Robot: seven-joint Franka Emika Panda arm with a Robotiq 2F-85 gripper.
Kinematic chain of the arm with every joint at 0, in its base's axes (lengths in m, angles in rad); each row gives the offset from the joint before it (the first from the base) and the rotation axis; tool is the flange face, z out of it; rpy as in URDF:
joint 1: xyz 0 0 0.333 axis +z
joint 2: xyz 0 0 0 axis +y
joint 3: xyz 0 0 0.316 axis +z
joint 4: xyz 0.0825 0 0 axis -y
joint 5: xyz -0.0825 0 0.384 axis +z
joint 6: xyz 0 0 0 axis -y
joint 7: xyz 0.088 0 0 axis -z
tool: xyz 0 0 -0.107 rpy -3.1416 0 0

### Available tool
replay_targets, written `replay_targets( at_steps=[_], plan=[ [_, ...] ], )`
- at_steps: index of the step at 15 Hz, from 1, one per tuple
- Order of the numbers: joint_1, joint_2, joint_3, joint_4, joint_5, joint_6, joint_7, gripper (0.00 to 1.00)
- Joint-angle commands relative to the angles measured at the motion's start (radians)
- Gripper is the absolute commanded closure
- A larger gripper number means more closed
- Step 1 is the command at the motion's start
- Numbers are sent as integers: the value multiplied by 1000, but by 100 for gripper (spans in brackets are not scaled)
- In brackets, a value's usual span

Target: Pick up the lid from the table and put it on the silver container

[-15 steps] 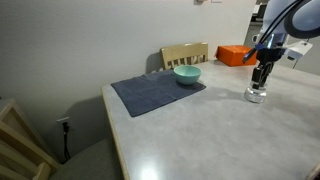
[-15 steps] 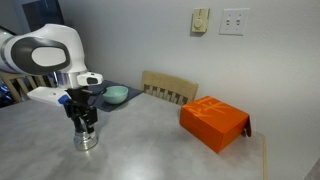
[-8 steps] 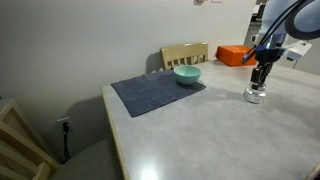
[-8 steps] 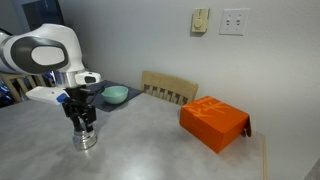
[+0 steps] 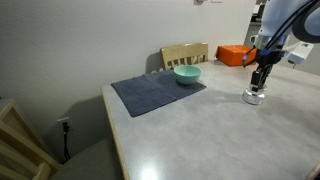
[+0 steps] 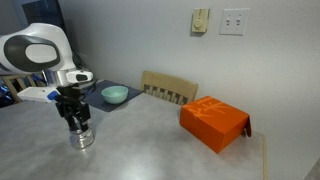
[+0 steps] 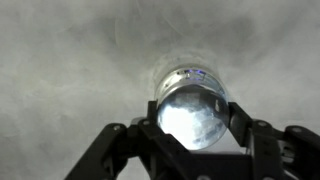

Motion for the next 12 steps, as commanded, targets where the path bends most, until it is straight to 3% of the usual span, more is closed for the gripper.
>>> replay_targets(
  at_steps=[1,5,9,12],
  plan=[
    [14,-40,-18,-39,-31,20,35,56],
    [-3,-55,-9,-50,-1,26,13,56],
    [-48,-49,26,-44,162,-11,-113,56],
    [-49,-36,20,-39,203,-13,-139,56]
  ],
)
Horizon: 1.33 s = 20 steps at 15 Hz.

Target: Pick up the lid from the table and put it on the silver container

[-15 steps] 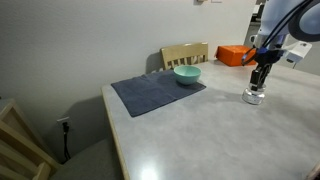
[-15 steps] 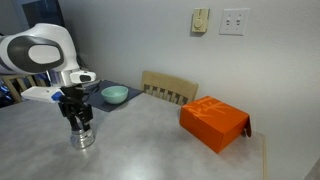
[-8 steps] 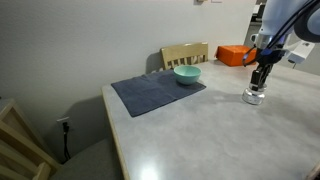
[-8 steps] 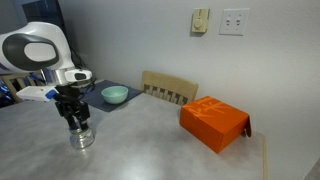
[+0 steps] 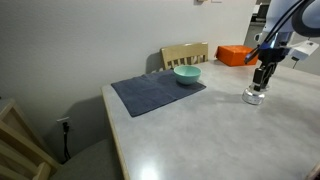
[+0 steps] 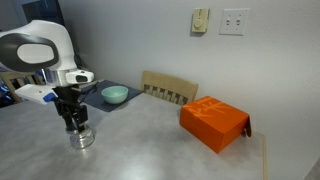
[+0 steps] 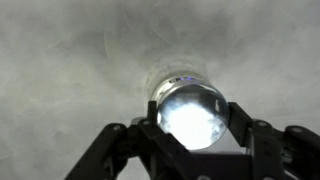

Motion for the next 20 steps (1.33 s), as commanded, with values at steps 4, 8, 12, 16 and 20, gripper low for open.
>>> replay_targets(
  at_steps=[4,8,12,16,20],
  plan=[
    [-23,-7,10,-21,28,0,-37,56],
    [-21,14,6,-16,19,-4,-34,56],
    [-18,15,3,-11,1,-1,-36,56],
    [-13,12,3,-11,-17,2,-42,56],
    [-16,14,3,-4,-28,-2,-63,56]
  ],
)
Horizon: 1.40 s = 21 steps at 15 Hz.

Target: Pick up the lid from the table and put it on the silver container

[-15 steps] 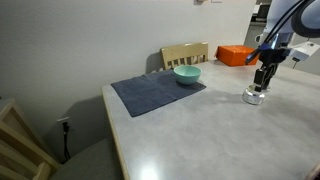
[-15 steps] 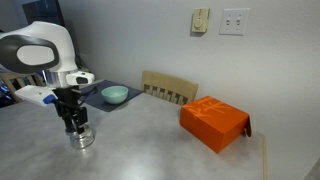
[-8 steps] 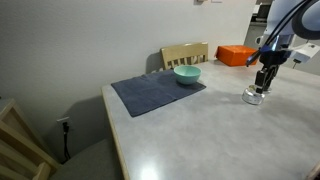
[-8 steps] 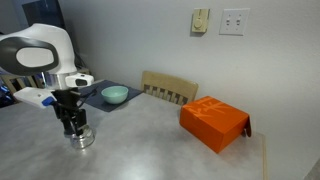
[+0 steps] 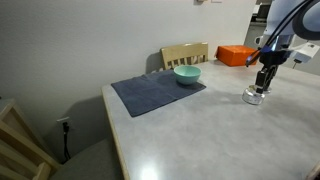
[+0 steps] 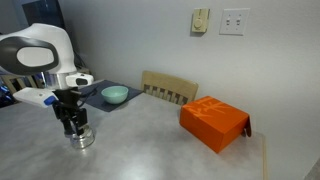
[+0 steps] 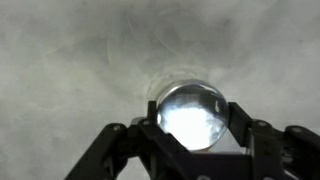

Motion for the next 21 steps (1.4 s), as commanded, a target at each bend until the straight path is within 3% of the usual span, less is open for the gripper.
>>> replay_targets(
  at_steps=[1,21],
  plan=[
    [-11,5,4,8,-13,-2,-38,56],
    [-33,94,17,107,29,-60,-143,56]
  ],
)
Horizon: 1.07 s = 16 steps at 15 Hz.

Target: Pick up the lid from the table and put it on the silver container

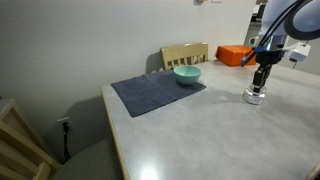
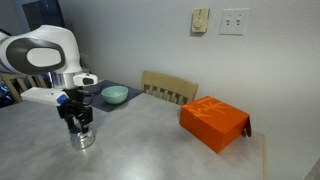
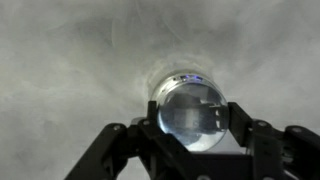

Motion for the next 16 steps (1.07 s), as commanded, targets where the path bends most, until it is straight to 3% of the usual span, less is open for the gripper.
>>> replay_targets(
  at_steps=[1,6,8,11,16],
  plan=[
    [-26,59,17,60,17,-45,-43,56],
    [-18,92,12,108,2,-86,-35,56],
    [-14,96,6,119,-9,-100,-23,8],
    [5,76,-13,101,-58,-86,13,0],
    [19,7,-18,48,-132,-58,64,0]
  ],
)
